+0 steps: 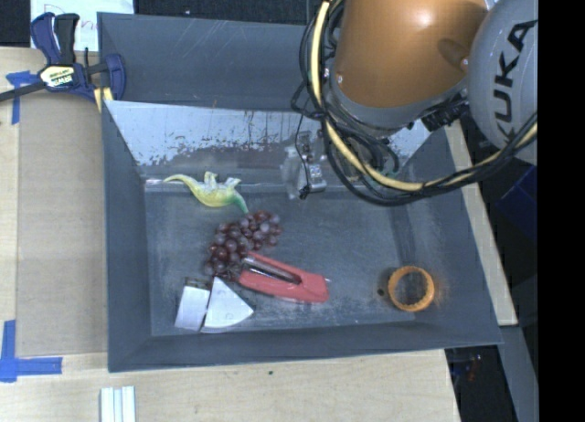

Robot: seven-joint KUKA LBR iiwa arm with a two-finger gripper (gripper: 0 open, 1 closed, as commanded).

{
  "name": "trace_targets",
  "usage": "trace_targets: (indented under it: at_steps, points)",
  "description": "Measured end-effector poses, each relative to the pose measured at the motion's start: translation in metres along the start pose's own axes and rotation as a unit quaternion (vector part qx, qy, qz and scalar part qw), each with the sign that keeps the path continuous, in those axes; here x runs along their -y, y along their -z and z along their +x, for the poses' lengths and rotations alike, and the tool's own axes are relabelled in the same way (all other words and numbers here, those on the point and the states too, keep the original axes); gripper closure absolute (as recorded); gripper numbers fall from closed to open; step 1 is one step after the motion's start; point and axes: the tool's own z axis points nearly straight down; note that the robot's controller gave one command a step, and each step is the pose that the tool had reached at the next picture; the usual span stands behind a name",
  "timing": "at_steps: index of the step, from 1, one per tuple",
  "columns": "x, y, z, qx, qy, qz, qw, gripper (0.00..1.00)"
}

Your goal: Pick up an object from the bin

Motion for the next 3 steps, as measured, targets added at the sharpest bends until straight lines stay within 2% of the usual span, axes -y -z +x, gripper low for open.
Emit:
trace_targets:
  at_steps: [1, 2, 3]
  points:
    - [0.000, 0.000, 0.000, -0.0001, 0.000, 0.000, 1.0000, 1.00]
    - [-0.021, -0.008, 0.004, 0.0013, -0.006, 0.001, 1.0000, 1.00]
    - [-0.053, -0.012, 0.002, 0.0018, -0.005, -0.001, 1.0000, 1.00]
